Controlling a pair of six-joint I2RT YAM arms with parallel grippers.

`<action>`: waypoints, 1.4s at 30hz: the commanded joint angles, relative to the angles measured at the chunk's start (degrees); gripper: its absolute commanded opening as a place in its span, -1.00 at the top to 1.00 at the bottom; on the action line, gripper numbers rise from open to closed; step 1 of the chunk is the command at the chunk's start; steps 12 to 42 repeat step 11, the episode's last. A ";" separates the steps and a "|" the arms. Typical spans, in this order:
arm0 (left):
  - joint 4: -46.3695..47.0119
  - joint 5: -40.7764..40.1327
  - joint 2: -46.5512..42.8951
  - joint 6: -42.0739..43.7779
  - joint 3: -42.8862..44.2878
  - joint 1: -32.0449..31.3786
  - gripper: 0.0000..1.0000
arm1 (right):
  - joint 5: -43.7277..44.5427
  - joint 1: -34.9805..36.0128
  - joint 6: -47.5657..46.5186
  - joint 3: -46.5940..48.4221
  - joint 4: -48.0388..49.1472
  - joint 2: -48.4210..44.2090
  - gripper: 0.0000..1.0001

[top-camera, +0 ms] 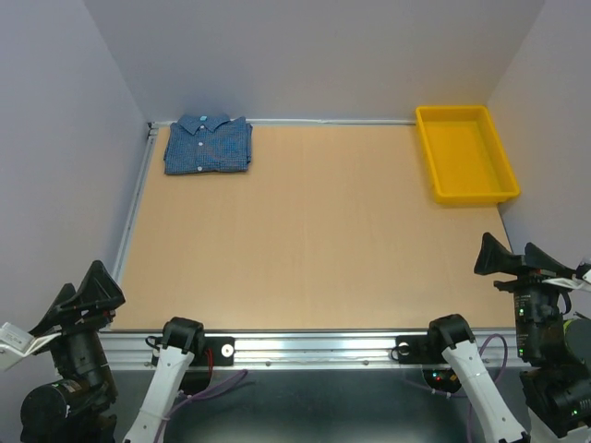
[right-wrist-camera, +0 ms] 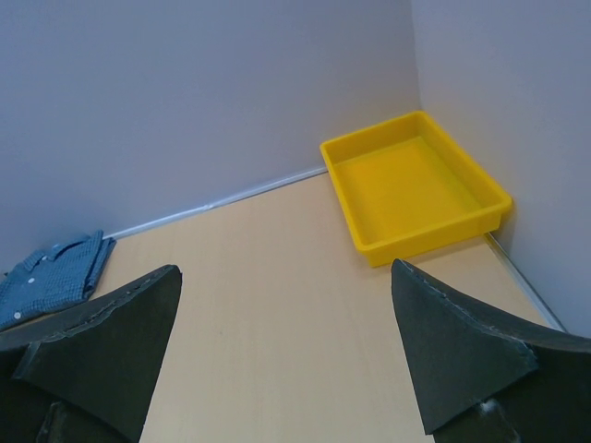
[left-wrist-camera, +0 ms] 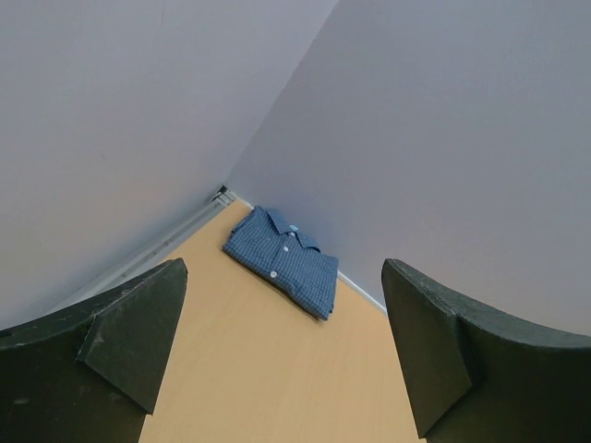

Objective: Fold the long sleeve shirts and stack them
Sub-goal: Neatly place the folded shirt to the corner

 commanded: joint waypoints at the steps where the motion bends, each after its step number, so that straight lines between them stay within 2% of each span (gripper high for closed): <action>1: 3.24 -3.61 -4.36 -0.01 -1.10 -0.81 -0.97 | 0.37 0.46 -1.07 0.61 0.52 1.96 -1.00; 11: 3.94 -4.75 -4.62 -0.98 -3.91 -1.78 -0.97 | -1.47 0.46 -1.33 0.08 1.57 4.07 -1.00; 42: 3.94 -4.75 -4.62 -0.98 -3.91 -1.78 -0.97 | -1.47 0.46 -1.33 0.08 1.57 4.07 -1.00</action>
